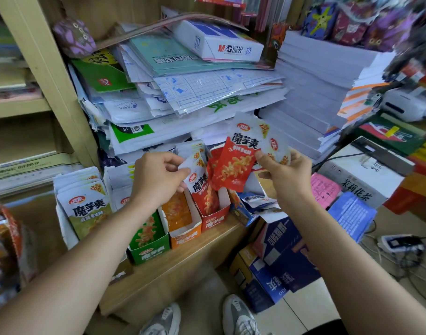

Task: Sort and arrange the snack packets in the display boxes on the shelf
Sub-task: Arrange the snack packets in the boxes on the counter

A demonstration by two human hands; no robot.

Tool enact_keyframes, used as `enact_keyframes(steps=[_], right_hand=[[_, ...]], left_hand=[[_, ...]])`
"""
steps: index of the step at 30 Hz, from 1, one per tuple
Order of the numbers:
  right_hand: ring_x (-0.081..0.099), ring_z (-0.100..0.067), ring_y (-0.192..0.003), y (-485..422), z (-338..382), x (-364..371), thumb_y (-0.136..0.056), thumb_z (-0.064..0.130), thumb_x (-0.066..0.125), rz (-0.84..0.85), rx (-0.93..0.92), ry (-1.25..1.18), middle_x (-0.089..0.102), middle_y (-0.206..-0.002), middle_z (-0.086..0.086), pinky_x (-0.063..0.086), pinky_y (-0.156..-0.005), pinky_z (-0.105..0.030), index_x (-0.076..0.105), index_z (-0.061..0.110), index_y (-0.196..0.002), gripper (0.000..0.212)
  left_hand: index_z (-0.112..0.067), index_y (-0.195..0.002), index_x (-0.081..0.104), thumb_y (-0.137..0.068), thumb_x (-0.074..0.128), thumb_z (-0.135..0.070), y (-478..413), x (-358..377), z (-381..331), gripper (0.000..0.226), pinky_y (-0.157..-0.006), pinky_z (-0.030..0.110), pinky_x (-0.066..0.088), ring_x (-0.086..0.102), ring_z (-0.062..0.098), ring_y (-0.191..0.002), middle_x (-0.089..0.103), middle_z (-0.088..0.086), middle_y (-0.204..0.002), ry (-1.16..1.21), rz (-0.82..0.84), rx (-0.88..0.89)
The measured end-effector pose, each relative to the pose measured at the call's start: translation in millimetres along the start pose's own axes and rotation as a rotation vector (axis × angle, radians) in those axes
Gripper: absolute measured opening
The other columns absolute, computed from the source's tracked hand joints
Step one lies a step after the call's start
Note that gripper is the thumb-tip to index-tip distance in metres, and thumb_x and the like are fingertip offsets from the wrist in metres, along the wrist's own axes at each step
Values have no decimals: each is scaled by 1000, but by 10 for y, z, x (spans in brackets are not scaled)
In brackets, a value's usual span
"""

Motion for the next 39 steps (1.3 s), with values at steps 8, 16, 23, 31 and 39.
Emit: enact_keyframes(steps=[8,16,23,31,39], right_hand=[[72,-31,-103,-99,-284,59,-89,1,69,255,194,-134,75,-109,-14,62,-74,-33,65,0,-111,22],[73,-25,-90,-53,-345,372,-89,1,71,331,115,-7,76,-100,-13,62,-74,-33,72,10,-96,12],[74,-33,-92,-118,-347,301,-90,3,70,340,88,149,76,-102,-16,62,-78,-39,70,0,-110,20],[74,-11,-84,-88,-289,269,-83,4,79,399,6,406,76,-99,0,59,-69,-24,67,11,-116,36],[75,-16,-80,-110,-198,245,-90,2,71,286,-95,316,78,-90,-1,62,-78,-33,67,8,-108,20]], left_hand=[[-24,-88,69,-85,76,-3,-105,-4,73,22,-80,41,63,75,22,-69,75,8,-84,240,-48,-80],[-24,-107,74,-85,74,-16,-69,51,-6,23,-82,32,60,75,21,-90,76,3,-97,327,157,5],[-28,-97,76,-77,85,-25,-31,25,-37,22,-75,32,57,69,8,-72,66,-4,-105,-137,102,291],[-32,-106,73,-79,83,-37,104,67,-84,29,-68,21,55,67,-4,-72,69,-19,-89,-161,158,316],[-31,-95,74,-84,81,-26,86,135,-101,14,-66,29,61,69,2,-65,71,-15,-76,-114,112,340]])
Point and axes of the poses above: each hand's wrist, its own y-axis away from the middle knuckle, its own x-axis out of the palm, z = x × y, the point moved 4 cm from there along -y, towards the middle knuckle
